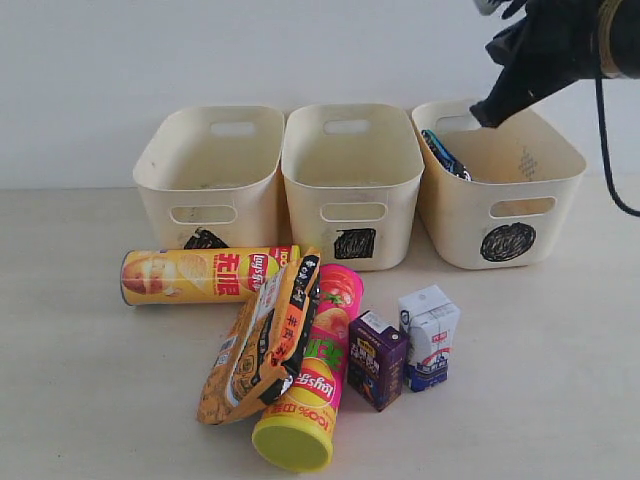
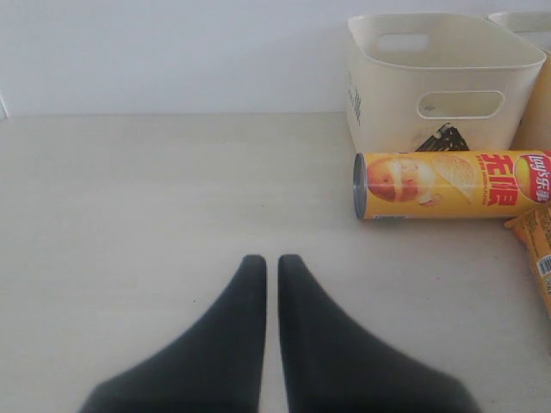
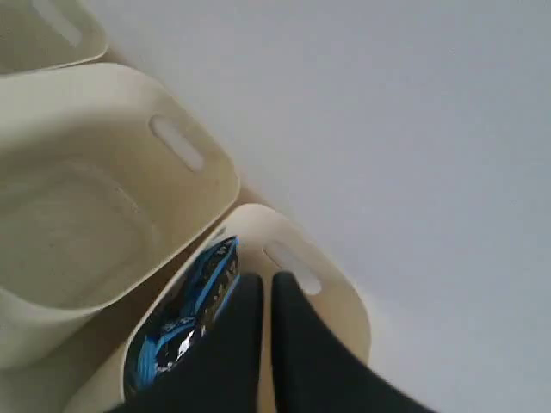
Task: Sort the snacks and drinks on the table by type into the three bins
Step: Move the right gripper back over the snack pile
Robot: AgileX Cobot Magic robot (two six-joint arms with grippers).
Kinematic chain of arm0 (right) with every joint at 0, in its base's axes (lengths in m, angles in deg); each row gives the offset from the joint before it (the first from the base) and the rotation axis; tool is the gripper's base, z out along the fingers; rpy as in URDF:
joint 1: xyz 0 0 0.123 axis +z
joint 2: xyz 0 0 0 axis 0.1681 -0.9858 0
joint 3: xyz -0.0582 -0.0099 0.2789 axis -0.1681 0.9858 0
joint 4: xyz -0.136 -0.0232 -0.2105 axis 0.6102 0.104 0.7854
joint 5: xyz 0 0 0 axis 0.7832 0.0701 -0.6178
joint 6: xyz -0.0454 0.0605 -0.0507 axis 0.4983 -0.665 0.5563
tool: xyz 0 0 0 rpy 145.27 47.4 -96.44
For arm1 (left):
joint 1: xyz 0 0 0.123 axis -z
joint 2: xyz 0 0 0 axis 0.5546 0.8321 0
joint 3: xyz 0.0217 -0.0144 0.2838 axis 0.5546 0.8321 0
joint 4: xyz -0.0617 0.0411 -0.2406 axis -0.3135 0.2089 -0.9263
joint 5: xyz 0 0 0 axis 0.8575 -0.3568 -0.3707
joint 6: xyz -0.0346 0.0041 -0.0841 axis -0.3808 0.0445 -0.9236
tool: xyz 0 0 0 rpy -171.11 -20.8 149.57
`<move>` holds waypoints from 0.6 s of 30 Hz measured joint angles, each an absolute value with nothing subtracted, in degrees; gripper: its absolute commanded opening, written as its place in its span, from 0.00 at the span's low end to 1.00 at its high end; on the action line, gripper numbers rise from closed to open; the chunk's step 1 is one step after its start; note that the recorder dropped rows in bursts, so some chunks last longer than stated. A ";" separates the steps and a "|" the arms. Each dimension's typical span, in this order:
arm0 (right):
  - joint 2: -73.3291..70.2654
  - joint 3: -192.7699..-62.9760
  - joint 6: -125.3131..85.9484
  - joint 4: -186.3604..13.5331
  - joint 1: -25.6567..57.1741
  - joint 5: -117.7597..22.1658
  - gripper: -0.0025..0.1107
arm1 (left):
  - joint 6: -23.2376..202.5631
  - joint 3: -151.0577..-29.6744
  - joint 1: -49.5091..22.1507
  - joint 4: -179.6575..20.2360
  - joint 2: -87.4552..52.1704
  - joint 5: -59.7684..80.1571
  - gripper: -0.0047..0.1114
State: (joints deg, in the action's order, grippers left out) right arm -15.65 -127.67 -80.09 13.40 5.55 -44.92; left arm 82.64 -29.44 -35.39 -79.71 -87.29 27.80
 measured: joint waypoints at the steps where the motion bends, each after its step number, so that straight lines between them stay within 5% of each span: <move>1: -14.77 -126.63 -77.39 13.40 6.47 -44.92 0.03 | 82.64 -29.44 -35.39 -79.71 -87.29 27.80 0.08; 12: -10.91 -121.71 -66.22 13.50 22.58 -43.64 0.03 | 82.64 -29.44 -35.39 -79.71 -87.29 27.80 0.08; 18: -10.91 -121.71 -69.65 13.50 28.69 -29.93 0.03 | 82.64 -29.44 -35.39 -79.71 -87.29 27.80 0.08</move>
State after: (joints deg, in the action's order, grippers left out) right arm -10.91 -121.71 -69.65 13.50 28.69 -29.93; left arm 82.64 -29.44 -35.39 -79.71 -87.29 27.80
